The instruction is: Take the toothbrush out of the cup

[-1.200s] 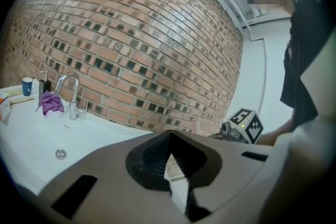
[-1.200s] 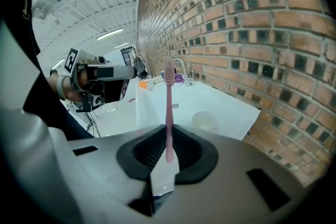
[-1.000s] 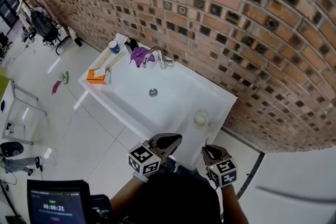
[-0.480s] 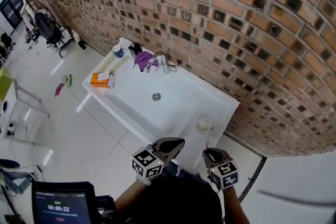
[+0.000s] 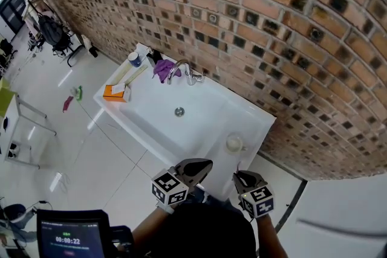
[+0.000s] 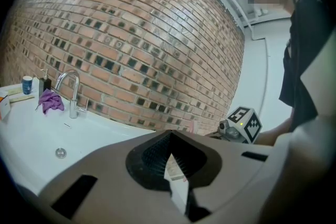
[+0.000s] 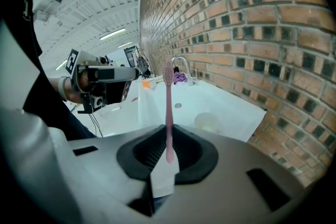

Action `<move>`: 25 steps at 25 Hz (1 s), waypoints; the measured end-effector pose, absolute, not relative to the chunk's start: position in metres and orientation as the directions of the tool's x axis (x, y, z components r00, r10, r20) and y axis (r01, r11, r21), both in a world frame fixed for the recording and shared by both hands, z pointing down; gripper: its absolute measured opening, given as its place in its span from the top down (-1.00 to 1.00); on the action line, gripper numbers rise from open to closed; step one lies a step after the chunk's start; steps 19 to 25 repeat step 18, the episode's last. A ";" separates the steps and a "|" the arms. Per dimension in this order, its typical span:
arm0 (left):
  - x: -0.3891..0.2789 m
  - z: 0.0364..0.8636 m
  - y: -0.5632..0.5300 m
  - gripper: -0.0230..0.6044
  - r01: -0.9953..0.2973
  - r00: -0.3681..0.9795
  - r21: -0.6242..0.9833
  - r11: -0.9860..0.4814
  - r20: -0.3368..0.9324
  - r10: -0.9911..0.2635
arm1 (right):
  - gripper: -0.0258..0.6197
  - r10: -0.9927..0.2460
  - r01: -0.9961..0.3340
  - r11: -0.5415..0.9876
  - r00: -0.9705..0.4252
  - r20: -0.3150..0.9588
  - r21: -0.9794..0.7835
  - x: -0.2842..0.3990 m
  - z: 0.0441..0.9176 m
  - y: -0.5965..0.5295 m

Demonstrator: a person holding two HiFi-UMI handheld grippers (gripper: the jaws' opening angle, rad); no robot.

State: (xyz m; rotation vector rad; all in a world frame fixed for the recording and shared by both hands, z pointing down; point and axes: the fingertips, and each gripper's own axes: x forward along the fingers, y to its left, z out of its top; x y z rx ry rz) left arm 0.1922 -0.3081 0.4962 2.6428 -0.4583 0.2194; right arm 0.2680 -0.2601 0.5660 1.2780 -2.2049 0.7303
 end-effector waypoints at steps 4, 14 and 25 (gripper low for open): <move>0.193 0.496 -0.308 0.91 -0.353 0.932 0.401 -0.845 0.227 -0.282 | 0.84 -0.628 -0.885 0.420 -0.442 0.640 -0.200 0.270 0.566 -0.261; 0.194 0.495 -0.311 0.91 -0.358 0.930 0.401 -0.843 0.230 -0.286 | 0.84 -0.626 -0.885 0.417 -0.445 0.640 -0.208 0.272 0.567 -0.264; 0.195 0.495 -0.312 0.91 -0.358 0.930 0.401 -0.843 0.232 -0.285 | 0.84 -0.623 -0.884 0.418 -0.448 0.641 -0.210 0.273 0.567 -0.265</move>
